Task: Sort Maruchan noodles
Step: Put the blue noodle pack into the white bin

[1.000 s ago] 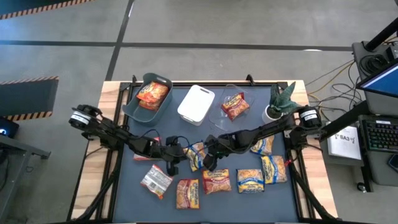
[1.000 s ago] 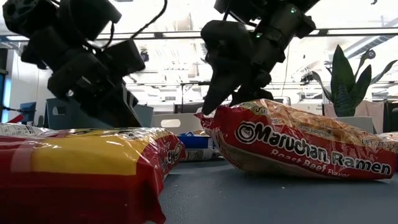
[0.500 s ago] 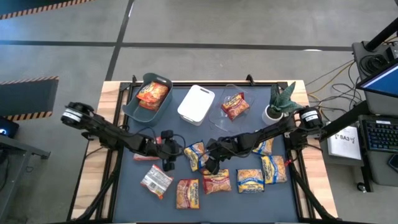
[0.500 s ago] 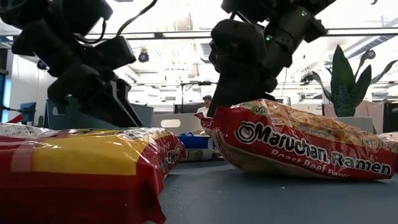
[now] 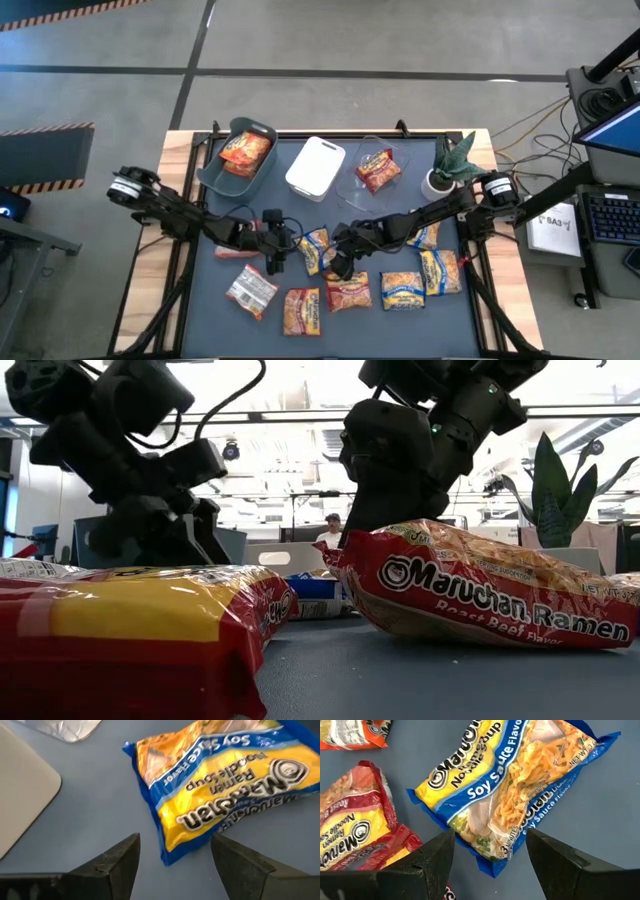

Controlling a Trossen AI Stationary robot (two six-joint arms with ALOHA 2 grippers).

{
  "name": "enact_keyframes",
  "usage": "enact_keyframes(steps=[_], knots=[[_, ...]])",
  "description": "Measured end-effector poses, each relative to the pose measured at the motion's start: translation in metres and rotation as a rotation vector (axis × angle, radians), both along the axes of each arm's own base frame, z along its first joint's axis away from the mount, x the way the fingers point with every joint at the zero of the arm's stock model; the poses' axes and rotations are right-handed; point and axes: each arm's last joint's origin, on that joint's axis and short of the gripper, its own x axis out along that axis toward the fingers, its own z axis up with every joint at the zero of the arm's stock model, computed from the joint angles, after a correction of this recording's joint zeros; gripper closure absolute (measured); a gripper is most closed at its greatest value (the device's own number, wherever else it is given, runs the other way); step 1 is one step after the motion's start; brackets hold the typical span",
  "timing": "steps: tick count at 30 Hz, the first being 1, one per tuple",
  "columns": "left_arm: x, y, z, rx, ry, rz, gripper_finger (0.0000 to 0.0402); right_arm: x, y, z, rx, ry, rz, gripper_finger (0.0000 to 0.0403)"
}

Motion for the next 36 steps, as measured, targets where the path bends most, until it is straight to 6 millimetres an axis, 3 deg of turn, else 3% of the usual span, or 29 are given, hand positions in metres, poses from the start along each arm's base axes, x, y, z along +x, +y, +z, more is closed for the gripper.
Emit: enact_keyframes(steps=[22,27,36], knots=[[0.011,0.003,-0.019,-0.064,-0.007,-0.022,0.0205,-0.002,0.0,-0.004,0.004,0.004,-0.004,0.017],[0.012,0.003,-0.019,-0.066,-0.007,-0.023,0.0255,-0.002,-0.001,-0.004,0.004,0.003,-0.004,0.017],[0.012,0.004,-0.019,-0.077,-0.009,-0.009,0.0391,-0.002,0.0,-0.004,0.0,-0.003,0.002,0.017]])
